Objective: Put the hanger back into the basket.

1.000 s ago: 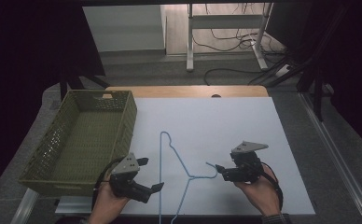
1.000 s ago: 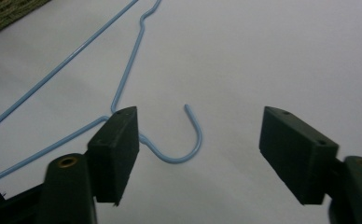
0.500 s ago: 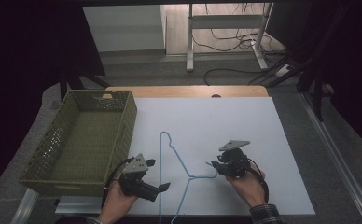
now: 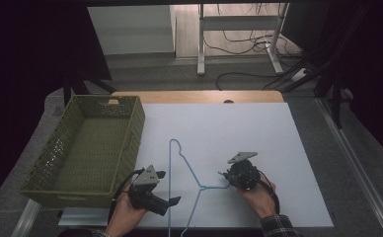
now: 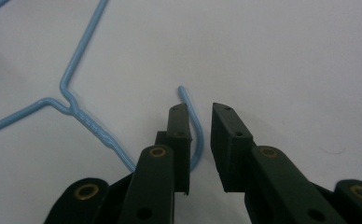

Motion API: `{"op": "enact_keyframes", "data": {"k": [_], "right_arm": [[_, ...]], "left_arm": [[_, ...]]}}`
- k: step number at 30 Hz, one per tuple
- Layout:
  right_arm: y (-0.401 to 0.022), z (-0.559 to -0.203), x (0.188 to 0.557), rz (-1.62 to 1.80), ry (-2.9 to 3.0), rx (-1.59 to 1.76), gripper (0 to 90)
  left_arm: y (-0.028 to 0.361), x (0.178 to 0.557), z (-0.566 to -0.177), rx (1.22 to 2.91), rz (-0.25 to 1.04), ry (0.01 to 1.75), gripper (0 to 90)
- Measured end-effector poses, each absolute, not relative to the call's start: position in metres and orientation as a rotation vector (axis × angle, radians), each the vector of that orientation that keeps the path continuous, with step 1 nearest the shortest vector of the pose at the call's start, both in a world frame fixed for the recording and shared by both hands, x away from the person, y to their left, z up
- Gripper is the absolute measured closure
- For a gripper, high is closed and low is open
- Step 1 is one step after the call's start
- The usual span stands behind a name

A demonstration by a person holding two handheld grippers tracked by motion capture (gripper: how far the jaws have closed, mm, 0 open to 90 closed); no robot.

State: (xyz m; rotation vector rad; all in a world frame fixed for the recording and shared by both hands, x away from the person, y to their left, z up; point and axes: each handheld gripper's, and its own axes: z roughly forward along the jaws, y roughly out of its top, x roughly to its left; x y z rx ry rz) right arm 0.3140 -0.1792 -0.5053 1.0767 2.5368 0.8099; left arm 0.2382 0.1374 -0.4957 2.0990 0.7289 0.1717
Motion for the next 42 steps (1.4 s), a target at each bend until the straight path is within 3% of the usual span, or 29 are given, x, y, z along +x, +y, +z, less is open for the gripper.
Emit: {"op": "enact_keyframes", "data": {"k": [6, 7, 13, 23, 26, 30, 32, 40, 42], "right_arm": [[-0.177, -0.513, 0.316, 0.788, 2.557, 1.086, 80.6], [-0.177, -0.513, 0.316, 0.785, 2.553, 1.103, 85.2], [-0.173, -0.51, 0.313, 0.755, 2.533, 1.091, 86.3], [-0.172, -0.493, 0.307, 0.813, 2.479, 1.066, 86.4], [-0.172, -0.489, 0.305, 0.829, 2.471, 1.063, 86.4], [-0.172, -0.484, 0.303, 0.847, 2.459, 1.054, 86.3], [-0.172, -0.483, 0.303, 0.85, 2.455, 1.054, 86.3], [-0.172, -0.478, 0.3, 0.873, 2.442, 1.038, 86.3], [-0.172, -0.477, 0.3, 0.874, 2.443, 1.037, 86.3]], "left_arm": [[0.136, 0.238, -0.497, 2.095, 0.166, 0.731, 1.2], [0.136, 0.238, -0.497, 2.096, 0.164, 0.734, 1.3], [0.134, 0.238, -0.499, 2.114, 0.164, 0.735, 1.3], [0.116, 0.237, -0.497, 2.153, -0.024, 0.767, 2.5], [0.106, 0.238, -0.5, 2.193, -0.023, 0.782, 4.7], [0.092, 0.251, -0.511, 2.205, -0.121, 0.781, 19.4], [0.089, 0.253, -0.513, 2.209, -0.127, 0.787, 21.2], [0.069, 0.265, -0.527, 2.254, -0.205, 0.823, 45.9], [0.068, 0.267, -0.528, 2.255, -0.227, 0.826, 48.6]]}}
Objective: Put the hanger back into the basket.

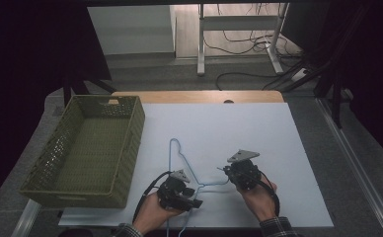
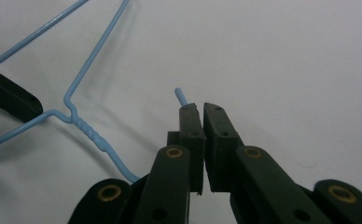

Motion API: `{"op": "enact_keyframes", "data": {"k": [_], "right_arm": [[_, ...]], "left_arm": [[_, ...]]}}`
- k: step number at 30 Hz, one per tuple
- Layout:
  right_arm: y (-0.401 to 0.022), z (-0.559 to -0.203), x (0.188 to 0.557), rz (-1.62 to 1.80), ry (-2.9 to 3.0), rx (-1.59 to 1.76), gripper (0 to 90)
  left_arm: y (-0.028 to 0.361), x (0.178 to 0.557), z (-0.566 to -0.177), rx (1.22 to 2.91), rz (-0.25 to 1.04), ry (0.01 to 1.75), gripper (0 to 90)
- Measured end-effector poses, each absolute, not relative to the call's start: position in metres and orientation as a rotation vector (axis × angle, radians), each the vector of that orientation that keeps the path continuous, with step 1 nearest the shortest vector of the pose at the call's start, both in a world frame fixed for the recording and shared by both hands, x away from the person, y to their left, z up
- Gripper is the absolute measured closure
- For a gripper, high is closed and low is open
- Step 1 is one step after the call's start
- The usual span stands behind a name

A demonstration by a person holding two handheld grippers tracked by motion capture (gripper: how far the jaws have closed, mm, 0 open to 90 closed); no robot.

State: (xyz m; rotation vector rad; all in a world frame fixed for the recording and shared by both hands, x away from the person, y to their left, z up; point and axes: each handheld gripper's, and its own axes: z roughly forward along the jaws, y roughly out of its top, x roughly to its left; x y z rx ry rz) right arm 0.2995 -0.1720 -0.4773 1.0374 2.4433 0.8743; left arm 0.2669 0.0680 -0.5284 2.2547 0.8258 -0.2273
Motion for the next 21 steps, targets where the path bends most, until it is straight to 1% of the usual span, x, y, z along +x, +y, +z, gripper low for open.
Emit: {"op": "enact_keyframes", "data": {"k": [2, 3, 4, 7, 13, 14, 15, 16, 17, 18, 19, 20, 21], "right_arm": [[-0.172, -0.477, 0.299, 0.88, 2.44, 1.037, 86.2], [-0.172, -0.476, 0.299, 0.885, 2.44, 1.037, 86.2], [-0.172, -0.475, 0.298, 0.889, 2.437, 1.035, 86.1], [-0.172, -0.474, 0.297, 0.9, 2.433, 1.033, 86.1], [-0.171, -0.471, 0.295, 0.915, 2.425, 1.025, 85.6], [-0.172, -0.468, 0.293, 0.954, 2.416, 1.039, 82.1], [-0.172, -0.468, 0.293, 0.954, 2.416, 1.039, 82.1], [-0.177, -0.457, 0.292, 1.059, 2.386, 1.06, 70.7], [-0.181, -0.45, 0.29, 1.099, 2.357, 1.06, 67.0], [-0.181, -0.45, 0.29, 1.099, 2.357, 1.06, 67.0], [-0.186, -0.442, 0.288, 1.136, 2.327, 1.06, 63.0], [-0.2, -0.427, 0.287, 1.194, 2.262, 1.059, 58.8], [-0.2, -0.427, 0.287, 1.194, 2.262, 1.059, 58.8]], "left_arm": [[0.067, 0.268, -0.529, 2.256, -0.24, 0.829, 54.6], [0.067, 0.268, -0.529, 2.256, -0.244, 0.836, 60.9], [0.068, 0.27, -0.529, 2.246, -0.267, 0.846, 63.9], [0.069, 0.271, -0.529, 2.244, -0.282, 0.853, 69.2], [0.071, 0.271, -0.526, 2.227, -0.305, 0.895, 73.4], [0.072, 0.272, -0.525, 2.211, -0.322, 0.915, 75.8], [0.074, 0.272, -0.525, 2.185, -0.354, 0.943, 75.8], [0.077, 0.273, -0.525, 2.153, -0.385, 0.963, 80.5], [0.083, 0.275, -0.523, 2.094, -0.439, 0.984, 83.4], [0.083, 0.275, -0.523, 2.094, -0.439, 0.984, 86.1], [0.086, 0.275, -0.521, 2.07, -0.448, 0.981, 86.1], [0.088, 0.275, -0.518, 2.067, -0.429, 0.971, 86.7], [0.09, 0.275, -0.515, 2.069, -0.418, 0.973, 86.7]]}}
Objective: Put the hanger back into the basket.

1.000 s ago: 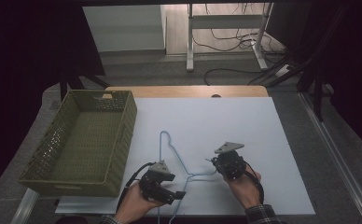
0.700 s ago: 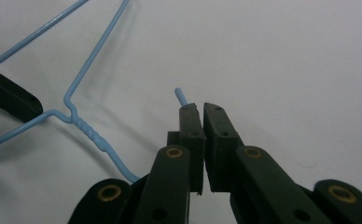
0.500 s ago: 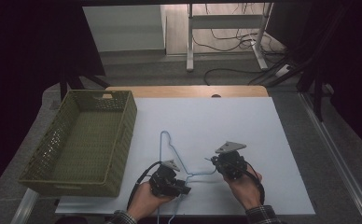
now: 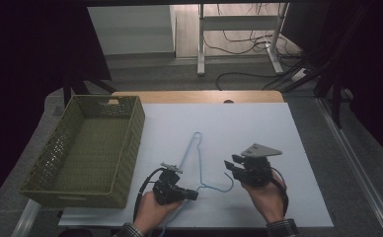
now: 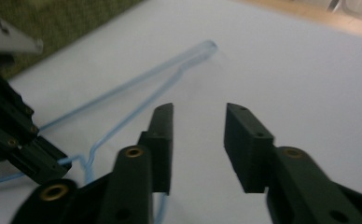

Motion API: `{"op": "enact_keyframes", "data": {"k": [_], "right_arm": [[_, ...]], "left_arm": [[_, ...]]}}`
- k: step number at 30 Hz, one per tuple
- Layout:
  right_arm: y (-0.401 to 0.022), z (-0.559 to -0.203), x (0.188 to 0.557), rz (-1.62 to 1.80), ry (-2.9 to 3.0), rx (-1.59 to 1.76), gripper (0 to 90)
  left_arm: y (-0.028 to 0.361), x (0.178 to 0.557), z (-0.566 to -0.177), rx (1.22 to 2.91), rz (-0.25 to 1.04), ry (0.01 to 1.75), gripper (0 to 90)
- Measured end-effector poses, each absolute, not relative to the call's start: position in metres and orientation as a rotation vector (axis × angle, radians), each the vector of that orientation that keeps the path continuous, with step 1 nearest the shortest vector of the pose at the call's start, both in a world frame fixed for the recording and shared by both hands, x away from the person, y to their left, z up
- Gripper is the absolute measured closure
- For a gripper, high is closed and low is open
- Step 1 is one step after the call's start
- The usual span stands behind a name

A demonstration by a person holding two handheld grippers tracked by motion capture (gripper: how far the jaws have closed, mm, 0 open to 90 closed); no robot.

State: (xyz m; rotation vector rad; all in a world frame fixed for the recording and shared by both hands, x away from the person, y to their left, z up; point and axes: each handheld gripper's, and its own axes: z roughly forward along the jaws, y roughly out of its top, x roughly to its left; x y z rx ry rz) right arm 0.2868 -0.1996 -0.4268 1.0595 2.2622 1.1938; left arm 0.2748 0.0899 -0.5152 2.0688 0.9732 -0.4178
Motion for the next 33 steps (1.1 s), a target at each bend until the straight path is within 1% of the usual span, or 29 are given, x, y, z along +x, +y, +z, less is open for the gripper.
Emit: {"op": "enact_keyframes", "data": {"k": [1, 2, 4, 6, 9, 14, 19, 23, 26, 29, 30, 31, 32, 33], "right_arm": [[-0.216, -0.415, 0.286, 1.227, 2.203, 1.086, 56.5], [-0.216, -0.415, 0.286, 1.227, 2.203, 1.086, 56.5], [-0.231, -0.41, 0.287, 1.242, 2.173, 1.123, 54.2], [-0.245, -0.412, 0.286, 1.253, 2.168, 1.162, 53.5], [-0.247, -0.416, 0.283, 1.252, 2.189, 1.167, 53.6], [-0.233, -0.421, 0.277, 1.253, 2.268, 1.097, 53.8], [-0.204, -0.414, 0.268, 1.339, 2.353, 0.948, 54.1], [-0.189, -0.415, 0.263, 1.394, 2.39, 0.888, 54.1], [-0.171, -0.416, 0.26, 1.44, 2.421, 0.818, 55.3], [-0.162, -0.417, 0.261, 1.465, 2.434, 0.783, 56.2], [-0.154, -0.418, 0.261, 1.489, 2.443, 0.749, 58.6], [-0.154, -0.418, 0.261, 1.489, 2.443, 0.749, 58.6], [-0.146, -0.419, 0.26, 1.49, 2.443, 0.714, 61.7], [-0.146, -0.419, 0.26, 1.49, 2.443, 0.714, 61.7]], "left_arm": [[0.096, 0.276, -0.511, 2.019, -0.444, 0.969, 86.8], [0.096, 0.276, -0.511, 2.019, -0.444, 0.969, 86.8], [0.101, 0.277, -0.505, 2.006, -0.424, 0.964, 86.9], [0.111, 0.278, -0.497, 1.952, -0.432, 0.955, 87.0], [0.117, 0.278, -0.492, 1.919, -0.438, 0.941, 87.1], [0.128, 0.279, -0.481, 1.817, -0.473, 0.908, 87.1], [0.135, 0.28, -0.477, 1.76, -0.503, 0.896, 87.1], [0.135, 0.279, -0.477, 1.761, -0.507, 0.895, 87.0], [0.131, 0.279, -0.479, 1.762, -0.524, 0.89, 87.0], [0.127, 0.278, -0.48, 1.762, -0.547, 0.881, 87.0], [0.125, 0.277, -0.48, 1.765, -0.552, 0.881, 87.0], [0.125, 0.277, -0.48, 1.765, -0.552, 0.881, 87.0], [0.124, 0.277, -0.481, 1.766, -0.557, 0.88, 87.0], [0.123, 0.277, -0.481, 1.767, -0.559, 0.877, 87.0]]}}
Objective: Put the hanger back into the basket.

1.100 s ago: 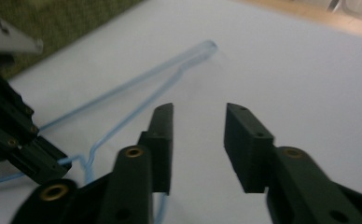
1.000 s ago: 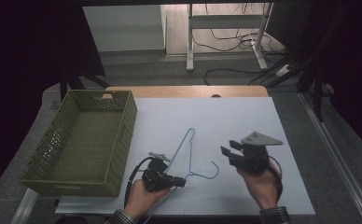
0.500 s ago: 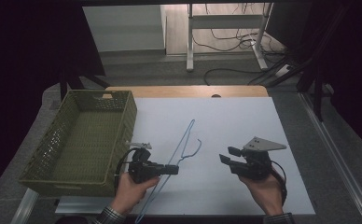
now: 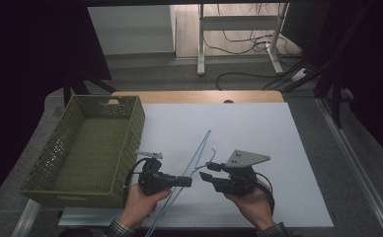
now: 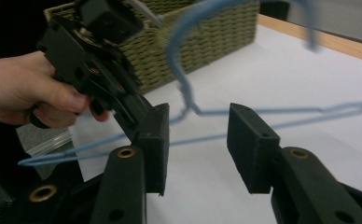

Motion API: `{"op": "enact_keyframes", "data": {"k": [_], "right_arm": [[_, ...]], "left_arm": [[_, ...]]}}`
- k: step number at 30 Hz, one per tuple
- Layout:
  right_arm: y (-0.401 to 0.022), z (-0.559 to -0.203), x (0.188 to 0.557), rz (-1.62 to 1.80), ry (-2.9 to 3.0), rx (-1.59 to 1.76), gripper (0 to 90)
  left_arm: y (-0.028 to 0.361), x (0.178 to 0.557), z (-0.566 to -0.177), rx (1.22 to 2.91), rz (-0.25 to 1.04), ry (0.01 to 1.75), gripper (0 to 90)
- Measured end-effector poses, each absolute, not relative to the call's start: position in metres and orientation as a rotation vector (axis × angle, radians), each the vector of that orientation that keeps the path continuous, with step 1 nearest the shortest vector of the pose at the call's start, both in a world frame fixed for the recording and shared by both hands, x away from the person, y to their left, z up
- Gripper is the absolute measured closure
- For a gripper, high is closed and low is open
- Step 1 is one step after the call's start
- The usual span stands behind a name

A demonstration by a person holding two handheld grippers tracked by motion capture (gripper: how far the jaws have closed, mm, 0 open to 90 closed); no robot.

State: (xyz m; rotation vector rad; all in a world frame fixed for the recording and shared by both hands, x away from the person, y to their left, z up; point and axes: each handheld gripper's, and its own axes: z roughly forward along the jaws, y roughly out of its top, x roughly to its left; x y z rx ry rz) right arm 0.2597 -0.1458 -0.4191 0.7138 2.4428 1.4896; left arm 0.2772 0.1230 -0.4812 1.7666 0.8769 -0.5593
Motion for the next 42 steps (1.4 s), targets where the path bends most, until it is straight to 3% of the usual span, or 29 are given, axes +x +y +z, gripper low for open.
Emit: {"op": "enact_keyframes", "data": {"k": [4, 6, 11, 12, 13, 14, 15, 16, 17, 19, 20, 27, 28, 36, 42], "right_arm": [[-0.138, -0.421, 0.258, 1.487, 2.398, 0.674, 71.8], [-0.137, -0.422, 0.259, 1.501, 2.388, 0.671, 82.7], [-0.134, -0.421, 0.253, 1.454, 2.352, 0.633, 84.8], [-0.134, -0.42, 0.253, 1.446, 2.353, 0.648, 84.9], [-0.134, -0.418, 0.253, 1.433, 2.353, 0.669, 84.9], [-0.134, -0.417, 0.254, 1.413, 2.35, 0.685, 84.9], [-0.134, -0.414, 0.255, 1.37, 2.346, 0.712, 84.9], [-0.134, -0.414, 0.255, 1.37, 2.346, 0.712, 84.9], [-0.134, -0.411, 0.257, 1.337, 2.345, 0.747, 84.9], [-0.132, -0.408, 0.258, 1.31, 2.348, 0.79, 84.9], [-0.132, -0.408, 0.258, 1.31, 2.348, 0.79, 84.9], [-0.123, -0.407, 0.261, 1.215, 2.357, 0.877, 84.9], [-0.122, -0.407, 0.261, 1.206, 2.357, 0.9, 84.9], [-0.121, -0.404, 0.262, 1.214, 2.356, 0.918, 84.8], [-0.117, -0.404, 0.259, 1.183, 2.348, 0.9, 84.7]], "left_arm": [[0.119, 0.276, -0.483, 1.774, -0.577, 0.871, 86.9], [0.117, 0.276, -0.483, 1.77, -0.588, 0.875, 86.9], [0.116, 0.274, -0.478, 1.819, -0.523, 0.85, 84.5], [0.116, 0.272, -0.473, 1.849, -0.477, 0.85, 79.2], [0.116, 0.271, -0.468, 1.872, -0.429, 0.847, 61.3], [0.117, 0.269, -0.462, 1.896, -0.384, 0.843, 61.3], [0.118, 0.266, -0.457, 1.923, -0.335, 0.837, 49.5], [0.117, 0.263, -0.451, 1.956, -0.269, 0.843, 49.5], [0.116, 0.26, -0.447, 1.993, -0.205, 0.849, 37.7], [0.11, 0.251, -0.437, 2.085, -0.053, 0.831, 34.3], [0.11, 0.251, -0.437, 2.085, -0.053, 0.831, 33.2], [0.082, 0.235, -0.436, 2.271, 0.165, 0.772, 49.9], [0.079, 0.234, -0.439, 2.299, 0.201, 0.772, 57.0], [0.072, 0.236, -0.448, 2.339, 0.2, 0.808, 78.7], [0.076, 0.238, -0.448, 2.314, 0.189, 0.867, 86.4]]}}
